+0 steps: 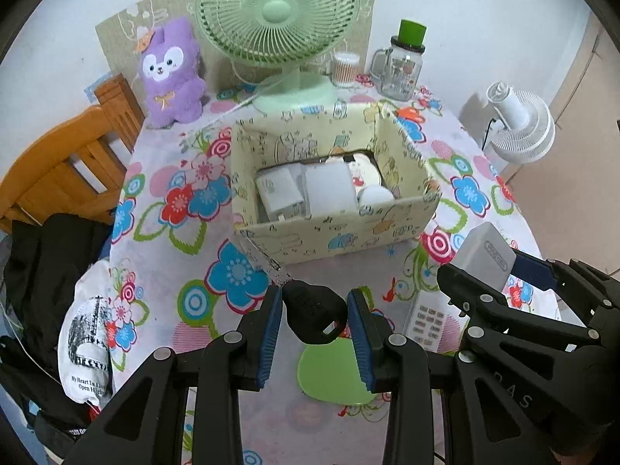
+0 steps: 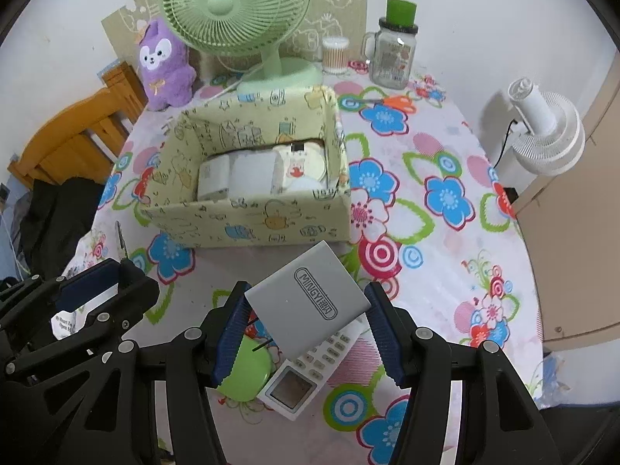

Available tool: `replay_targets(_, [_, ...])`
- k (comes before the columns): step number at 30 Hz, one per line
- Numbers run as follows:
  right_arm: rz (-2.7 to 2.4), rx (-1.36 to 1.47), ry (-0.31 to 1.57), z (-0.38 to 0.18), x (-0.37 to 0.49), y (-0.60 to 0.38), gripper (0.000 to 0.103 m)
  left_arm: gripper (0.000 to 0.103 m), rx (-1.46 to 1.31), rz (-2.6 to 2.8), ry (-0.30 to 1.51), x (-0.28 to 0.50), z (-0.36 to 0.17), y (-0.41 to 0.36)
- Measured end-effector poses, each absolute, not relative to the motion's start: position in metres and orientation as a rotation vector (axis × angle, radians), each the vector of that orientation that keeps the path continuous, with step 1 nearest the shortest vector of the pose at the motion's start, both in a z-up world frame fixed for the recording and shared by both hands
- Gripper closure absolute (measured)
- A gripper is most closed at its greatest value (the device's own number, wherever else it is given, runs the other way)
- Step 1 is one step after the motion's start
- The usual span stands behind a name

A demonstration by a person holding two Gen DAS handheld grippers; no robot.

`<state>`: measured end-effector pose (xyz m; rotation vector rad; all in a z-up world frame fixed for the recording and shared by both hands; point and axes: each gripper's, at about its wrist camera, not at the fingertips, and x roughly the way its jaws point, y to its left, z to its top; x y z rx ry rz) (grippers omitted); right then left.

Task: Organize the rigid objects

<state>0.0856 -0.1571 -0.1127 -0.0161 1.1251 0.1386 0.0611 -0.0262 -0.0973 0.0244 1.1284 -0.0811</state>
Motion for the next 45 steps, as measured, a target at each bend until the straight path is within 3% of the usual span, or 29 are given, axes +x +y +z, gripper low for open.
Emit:
replay_targets(21, [0.156, -0.021, 1.062, -0.073, 0.105, -0.162, 0.040, 0.068, -0.013, -0.048, 1.056, 0.076, -0.062, -0.028])
replay_targets(45, [0.229, -0.046, 1.087, -0.074, 0.163, -0.158, 0.040, 0.068, -0.055, 0.004, 1.077, 0.122, -0.070, -0.021])
